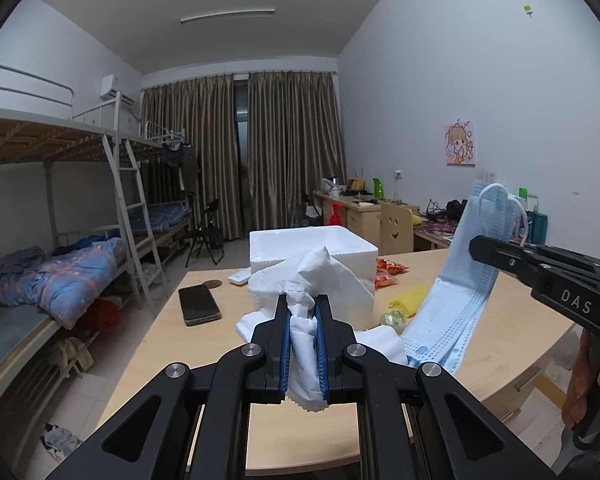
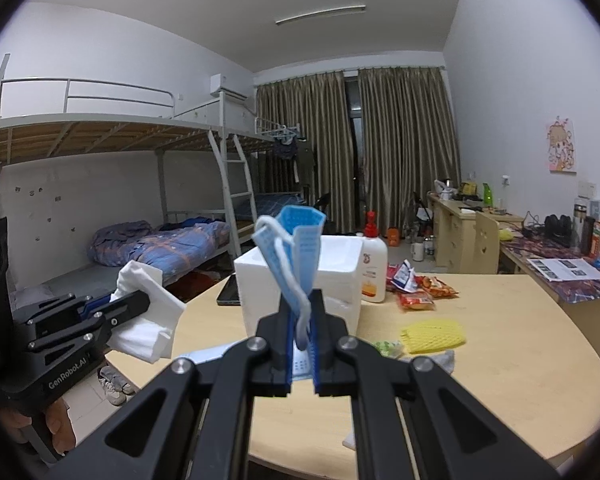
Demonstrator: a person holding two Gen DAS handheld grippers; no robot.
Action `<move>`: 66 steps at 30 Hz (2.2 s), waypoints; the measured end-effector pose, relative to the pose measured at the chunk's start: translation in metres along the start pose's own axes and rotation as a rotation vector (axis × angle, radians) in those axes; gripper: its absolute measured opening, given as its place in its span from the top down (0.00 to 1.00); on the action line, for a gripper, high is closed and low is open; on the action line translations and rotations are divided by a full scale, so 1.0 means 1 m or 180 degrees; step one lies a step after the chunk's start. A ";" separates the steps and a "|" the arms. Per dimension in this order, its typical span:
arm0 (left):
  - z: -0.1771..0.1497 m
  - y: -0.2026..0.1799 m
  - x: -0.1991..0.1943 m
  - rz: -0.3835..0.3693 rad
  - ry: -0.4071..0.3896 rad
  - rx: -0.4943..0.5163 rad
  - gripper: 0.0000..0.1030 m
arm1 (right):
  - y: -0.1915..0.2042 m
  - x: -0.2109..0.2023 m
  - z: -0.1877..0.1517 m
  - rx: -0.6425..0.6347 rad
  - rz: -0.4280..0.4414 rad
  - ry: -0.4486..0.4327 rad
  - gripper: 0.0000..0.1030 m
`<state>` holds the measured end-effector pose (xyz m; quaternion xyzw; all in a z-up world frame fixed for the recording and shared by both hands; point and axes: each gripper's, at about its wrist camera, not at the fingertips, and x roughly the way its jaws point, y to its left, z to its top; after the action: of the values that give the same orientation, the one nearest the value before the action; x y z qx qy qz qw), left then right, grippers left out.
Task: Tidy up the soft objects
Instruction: 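Carry the tissue and mask with both grippers over the white foam box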
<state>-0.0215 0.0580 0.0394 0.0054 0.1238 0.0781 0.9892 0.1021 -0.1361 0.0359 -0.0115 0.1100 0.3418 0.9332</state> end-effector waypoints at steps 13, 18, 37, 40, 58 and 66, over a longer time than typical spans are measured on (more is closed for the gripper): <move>0.015 0.009 0.030 0.0021 0.0033 -0.0047 0.89 | 0.000 0.026 0.017 0.0010 0.0070 0.0044 0.91; 0.023 0.013 0.048 0.0015 0.0063 -0.0065 0.89 | -0.003 0.031 0.025 0.0015 0.0043 0.0026 0.91; 0.064 0.030 0.110 0.0021 0.0097 -0.0044 0.89 | -0.016 0.074 0.057 0.0037 0.0063 0.0038 0.91; 0.072 0.033 0.122 0.0020 0.0090 -0.0053 0.89 | -0.019 0.080 0.057 0.0038 0.0073 0.0044 0.91; 0.089 0.035 0.180 -0.0045 0.0225 -0.0052 0.89 | -0.026 0.118 0.073 0.0016 0.0101 0.0105 0.91; 0.094 0.031 0.208 -0.0176 0.0292 -0.0058 0.89 | -0.035 0.125 0.076 0.0070 0.0033 0.0087 0.91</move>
<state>0.1961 0.1216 0.0802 -0.0106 0.1684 0.0521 0.9843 0.2326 -0.0760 0.0818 -0.0053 0.1265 0.3452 0.9299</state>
